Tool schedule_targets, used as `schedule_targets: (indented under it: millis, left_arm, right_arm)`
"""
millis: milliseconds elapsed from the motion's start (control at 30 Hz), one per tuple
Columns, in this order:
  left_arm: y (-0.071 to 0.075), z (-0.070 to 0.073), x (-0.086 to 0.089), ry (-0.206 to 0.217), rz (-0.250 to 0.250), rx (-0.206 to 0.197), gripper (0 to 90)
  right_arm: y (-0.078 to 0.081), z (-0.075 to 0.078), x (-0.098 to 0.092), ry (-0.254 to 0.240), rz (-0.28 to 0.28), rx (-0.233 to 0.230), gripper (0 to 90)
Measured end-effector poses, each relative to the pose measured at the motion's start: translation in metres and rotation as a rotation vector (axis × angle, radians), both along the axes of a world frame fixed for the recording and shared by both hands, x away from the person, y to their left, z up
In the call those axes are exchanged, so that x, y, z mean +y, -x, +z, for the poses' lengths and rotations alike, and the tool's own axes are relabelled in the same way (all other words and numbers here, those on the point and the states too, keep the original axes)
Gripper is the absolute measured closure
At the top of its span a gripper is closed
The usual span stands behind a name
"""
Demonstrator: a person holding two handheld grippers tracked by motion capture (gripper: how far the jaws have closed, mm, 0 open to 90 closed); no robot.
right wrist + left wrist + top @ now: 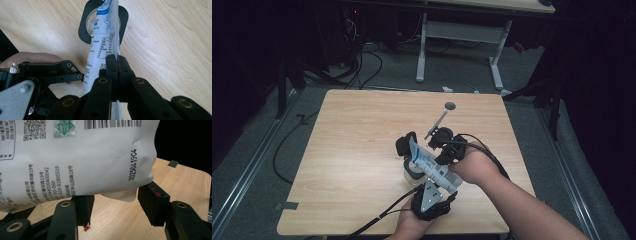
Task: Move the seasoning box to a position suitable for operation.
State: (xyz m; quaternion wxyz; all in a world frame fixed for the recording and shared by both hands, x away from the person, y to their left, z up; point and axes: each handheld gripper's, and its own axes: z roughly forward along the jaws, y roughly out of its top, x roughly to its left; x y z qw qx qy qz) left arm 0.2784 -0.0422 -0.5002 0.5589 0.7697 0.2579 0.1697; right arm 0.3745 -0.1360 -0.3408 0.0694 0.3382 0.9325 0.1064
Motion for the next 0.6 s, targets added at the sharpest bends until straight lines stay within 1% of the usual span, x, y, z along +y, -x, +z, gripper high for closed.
schedule_targets:
  millis: [400, 600]
  left_arm:
    - [-0.0036, 0.003, 0.0015, 0.006, 0.007, 0.003, 47.9]
    - [-0.0029, 0.0043, 0.0008, 0.01, 0.007, -0.002, 48.0]
  right_arm:
    - [-0.003, 0.0027, 0.0043, 0.006, 0.004, -0.01, 90.0]
    - [-0.003, 0.004, 0.0048, 0.009, 0.01, -0.012, 90.0]
